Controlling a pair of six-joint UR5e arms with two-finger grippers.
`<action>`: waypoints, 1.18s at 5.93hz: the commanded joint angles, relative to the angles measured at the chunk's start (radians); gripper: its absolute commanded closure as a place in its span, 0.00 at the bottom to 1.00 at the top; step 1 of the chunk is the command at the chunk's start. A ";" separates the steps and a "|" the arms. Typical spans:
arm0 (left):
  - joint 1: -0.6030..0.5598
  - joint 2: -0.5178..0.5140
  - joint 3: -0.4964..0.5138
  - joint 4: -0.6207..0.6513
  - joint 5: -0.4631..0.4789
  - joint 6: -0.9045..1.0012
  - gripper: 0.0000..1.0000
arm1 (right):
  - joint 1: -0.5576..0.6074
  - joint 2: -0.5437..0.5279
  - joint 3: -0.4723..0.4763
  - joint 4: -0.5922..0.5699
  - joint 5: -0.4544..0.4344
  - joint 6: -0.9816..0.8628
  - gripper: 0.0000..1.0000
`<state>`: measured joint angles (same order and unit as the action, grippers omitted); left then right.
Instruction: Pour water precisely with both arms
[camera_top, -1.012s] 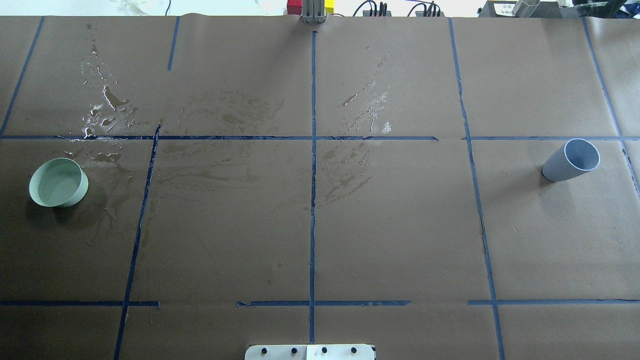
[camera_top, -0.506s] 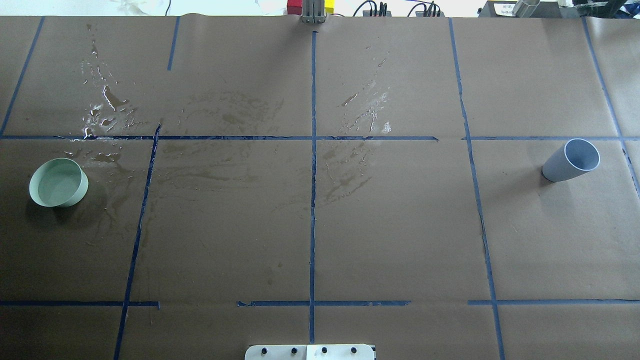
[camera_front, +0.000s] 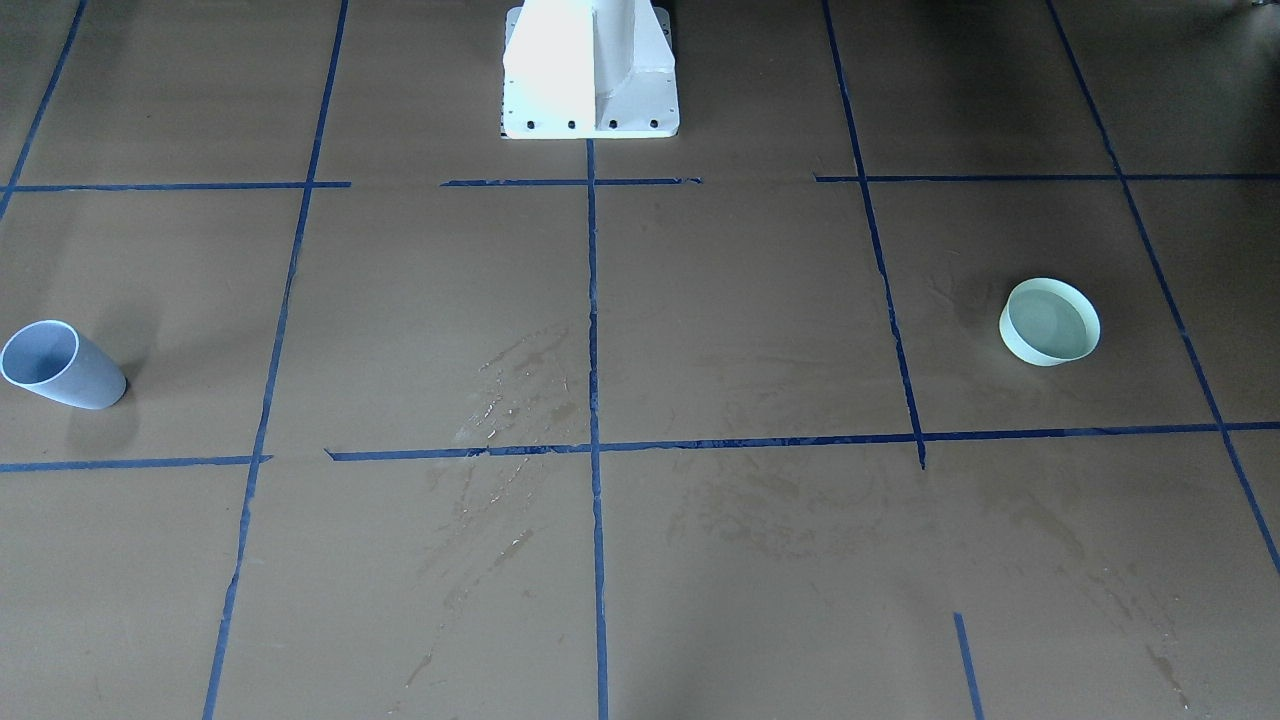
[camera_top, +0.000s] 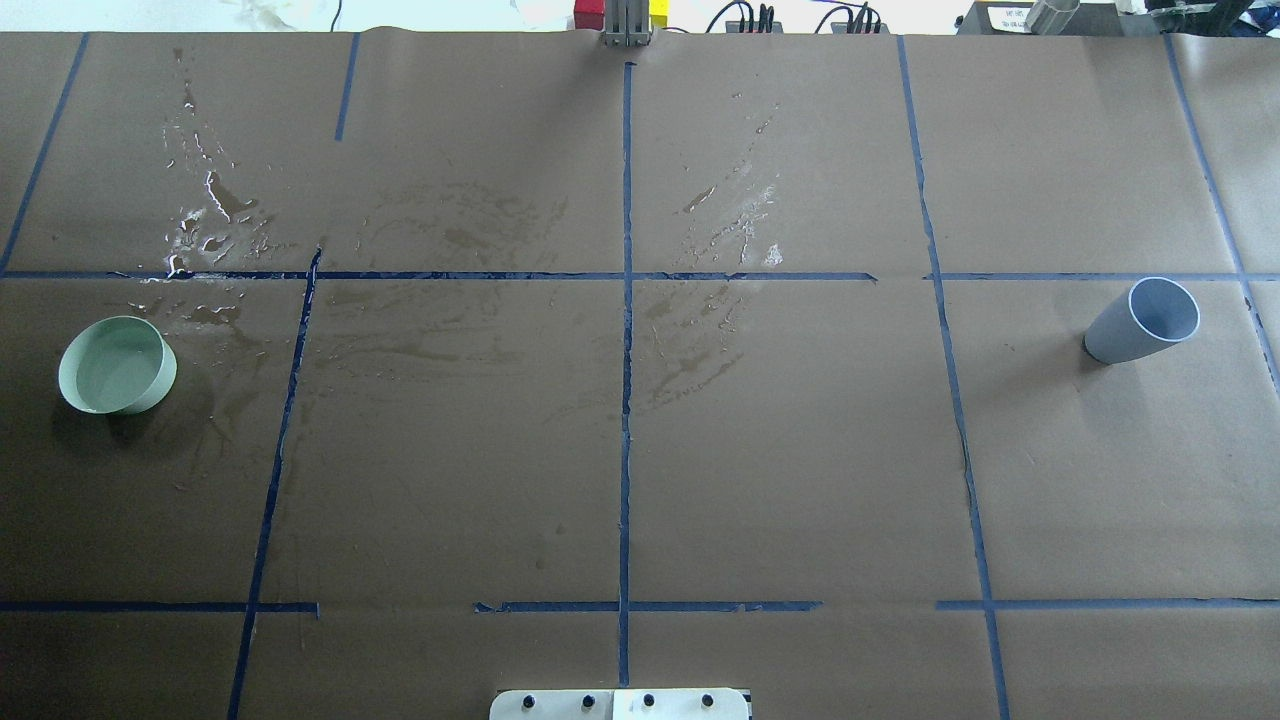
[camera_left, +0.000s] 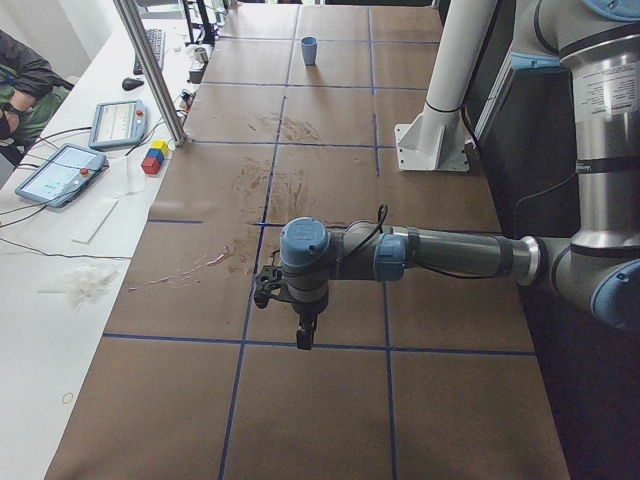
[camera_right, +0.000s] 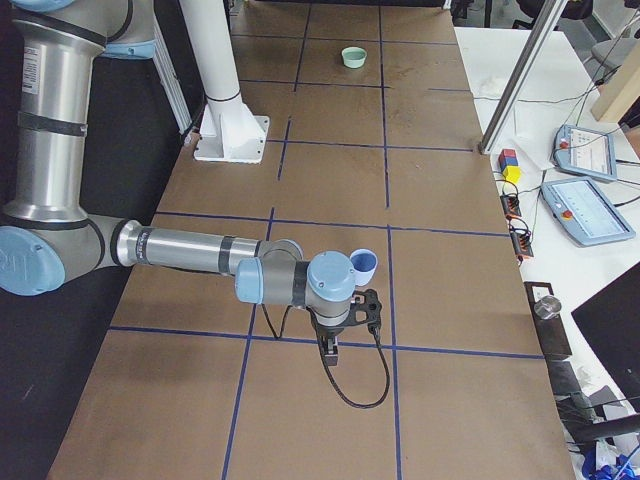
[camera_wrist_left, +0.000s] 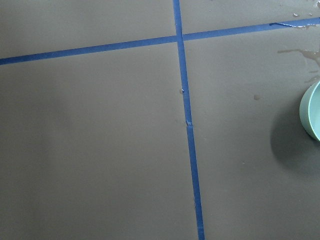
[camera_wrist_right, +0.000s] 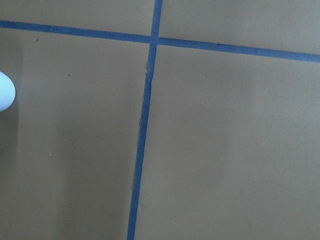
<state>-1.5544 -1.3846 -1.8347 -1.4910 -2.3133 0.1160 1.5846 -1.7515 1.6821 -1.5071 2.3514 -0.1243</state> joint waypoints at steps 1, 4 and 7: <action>0.026 -0.001 0.002 0.000 0.005 0.001 0.00 | 0.000 -0.003 0.004 0.001 0.003 0.000 0.00; 0.027 -0.001 0.000 0.000 -0.001 0.001 0.00 | 0.000 -0.019 0.011 0.001 0.005 0.000 0.00; 0.027 -0.001 0.000 0.000 -0.001 0.001 0.00 | 0.000 -0.019 0.013 0.001 0.005 0.000 0.00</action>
<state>-1.5279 -1.3852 -1.8346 -1.4910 -2.3144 0.1166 1.5846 -1.7701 1.6948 -1.5064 2.3562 -0.1243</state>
